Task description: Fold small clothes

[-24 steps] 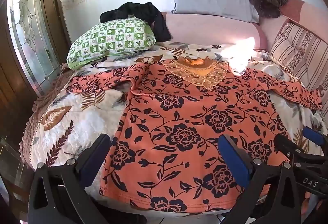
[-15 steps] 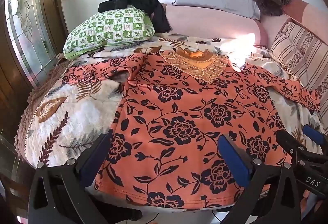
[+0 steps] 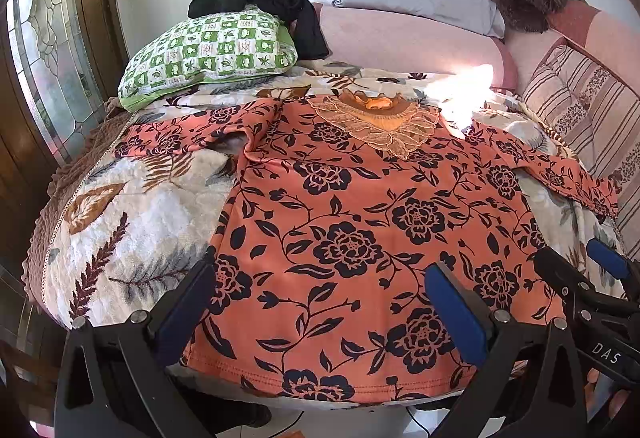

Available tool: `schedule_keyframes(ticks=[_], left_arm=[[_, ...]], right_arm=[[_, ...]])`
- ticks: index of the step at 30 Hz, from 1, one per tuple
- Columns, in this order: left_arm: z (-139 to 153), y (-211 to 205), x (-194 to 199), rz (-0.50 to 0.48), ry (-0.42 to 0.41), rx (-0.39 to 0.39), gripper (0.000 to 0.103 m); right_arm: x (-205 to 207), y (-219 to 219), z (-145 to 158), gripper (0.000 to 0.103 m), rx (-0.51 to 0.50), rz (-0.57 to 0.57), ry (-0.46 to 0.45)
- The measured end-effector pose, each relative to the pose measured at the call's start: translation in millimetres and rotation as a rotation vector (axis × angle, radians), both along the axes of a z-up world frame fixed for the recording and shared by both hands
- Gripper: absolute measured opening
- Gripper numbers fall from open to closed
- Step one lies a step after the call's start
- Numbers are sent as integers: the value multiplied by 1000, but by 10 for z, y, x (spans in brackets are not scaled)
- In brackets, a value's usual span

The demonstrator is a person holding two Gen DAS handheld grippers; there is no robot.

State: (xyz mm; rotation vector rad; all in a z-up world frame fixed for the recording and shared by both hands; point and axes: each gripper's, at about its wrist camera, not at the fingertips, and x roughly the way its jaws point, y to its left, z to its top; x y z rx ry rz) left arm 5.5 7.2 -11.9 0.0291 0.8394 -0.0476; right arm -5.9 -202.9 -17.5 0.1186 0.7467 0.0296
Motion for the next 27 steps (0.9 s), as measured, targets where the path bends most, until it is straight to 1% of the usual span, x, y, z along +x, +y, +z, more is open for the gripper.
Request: schedule_keyframes(ticks=[6,27], left_arm=[[-1,-5,-13,-15,10,-11,103],[57,32,-40,-8,4,-18,103]], right_arm=[[-17,6,28,103,-8,-2,-12],[-45,33,100,103,-16,-4,-29]])
